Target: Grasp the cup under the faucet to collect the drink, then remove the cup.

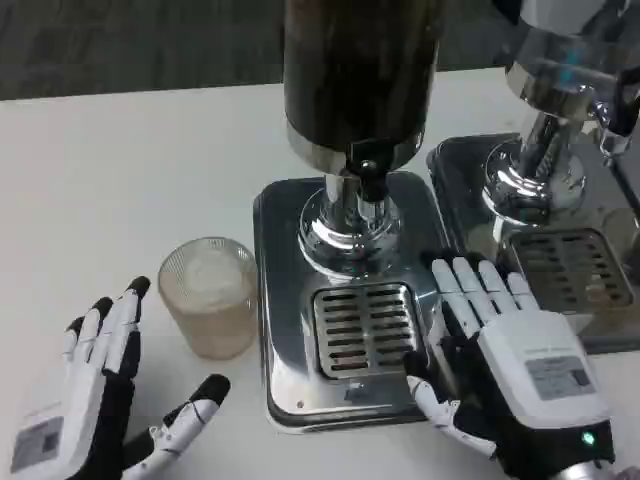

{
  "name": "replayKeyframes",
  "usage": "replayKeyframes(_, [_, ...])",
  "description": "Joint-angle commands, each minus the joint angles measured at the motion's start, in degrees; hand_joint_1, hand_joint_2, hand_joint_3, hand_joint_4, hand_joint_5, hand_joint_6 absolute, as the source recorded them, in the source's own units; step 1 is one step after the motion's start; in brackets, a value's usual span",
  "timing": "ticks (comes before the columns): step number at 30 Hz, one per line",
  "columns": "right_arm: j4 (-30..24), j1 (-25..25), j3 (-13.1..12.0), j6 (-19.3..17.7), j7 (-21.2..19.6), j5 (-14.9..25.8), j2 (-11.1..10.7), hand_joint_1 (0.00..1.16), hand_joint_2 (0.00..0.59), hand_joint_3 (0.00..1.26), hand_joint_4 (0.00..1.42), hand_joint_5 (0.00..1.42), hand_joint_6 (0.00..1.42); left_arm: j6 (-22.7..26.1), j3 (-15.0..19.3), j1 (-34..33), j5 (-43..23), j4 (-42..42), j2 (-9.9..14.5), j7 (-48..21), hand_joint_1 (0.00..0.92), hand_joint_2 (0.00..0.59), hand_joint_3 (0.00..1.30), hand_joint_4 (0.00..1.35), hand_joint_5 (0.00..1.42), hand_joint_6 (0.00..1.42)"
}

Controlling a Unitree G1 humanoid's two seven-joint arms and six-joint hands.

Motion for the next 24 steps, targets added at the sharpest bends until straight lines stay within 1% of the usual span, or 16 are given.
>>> replayKeyframes(1, [-0.2,-0.1,-0.3,0.2,0.6,0.5,0.0,0.27,0.465,0.0,0.0,0.0,0.0,0.4,0.0,0.0,-0.3,-0.2,0.0,-0.5,0.0,0.175,0.0,0.0,0.0,0.0])
replayKeyframes(8, [0.1,-0.4,-0.5,0.0,0.9,0.8,0.0,0.28,0.465,0.0,0.0,0.0,0.0,0.5,0.0,0.0,-0.3,-0.5,-0.1,-0.5,0.0,0.173,0.0,0.0,0.0,0.0])
replayKeyframes(12, [0.3,-0.5,-0.5,0.1,0.9,1.1,-0.1,0.28,0.465,0.0,0.0,0.0,0.0,-0.8,0.4,0.2,0.1,-0.9,0.3,1.2,0.0,0.126,0.0,0.0,0.06,0.0])
replayKeyframes(15, [0.5,-0.7,-0.4,0.1,1.0,1.3,-0.1,0.28,0.465,0.0,0.0,0.0,0.0,-0.8,0.9,0.1,0.3,-1.8,0.6,1.4,0.0,0.099,0.0,0.0,0.04,0.0])
replayKeyframes(18, [0.9,-1.2,-0.1,0.3,1.0,0.9,0.1,0.28,0.465,0.0,0.0,0.0,0.0,0.0,1.1,-1.1,-0.5,-1.4,1.4,-1.2,0.0,0.079,0.0,0.0,0.0,0.0])
replayKeyframes(20, [0.9,-1.4,0.1,0.6,1.1,0.7,0.4,0.28,0.465,0.0,0.0,0.0,0.0,0.4,1.2,-2.2,-1.1,-0.7,2.1,-3.0,0.0,0.05,0.0,0.0,0.0,0.0])
replayKeyframes(22, [0.8,-1.4,0.2,1.0,1.1,0.5,0.5,0.28,0.465,0.0,0.0,0.0,0.0,-0.2,1.2,-4.2,-1.9,1.4,2.8,-4.1,0.0,0.03,0.0,0.0,0.0,0.0])
replayKeyframes(24, [0.4,-1.0,0.3,1.7,1.0,0.1,0.9,0.28,0.465,0.0,0.0,0.0,0.0,-1.9,1.2,-6.3,-3.2,4.5,3.3,-4.1,0.0,0.012,0.0,0.0,0.0,0.0])
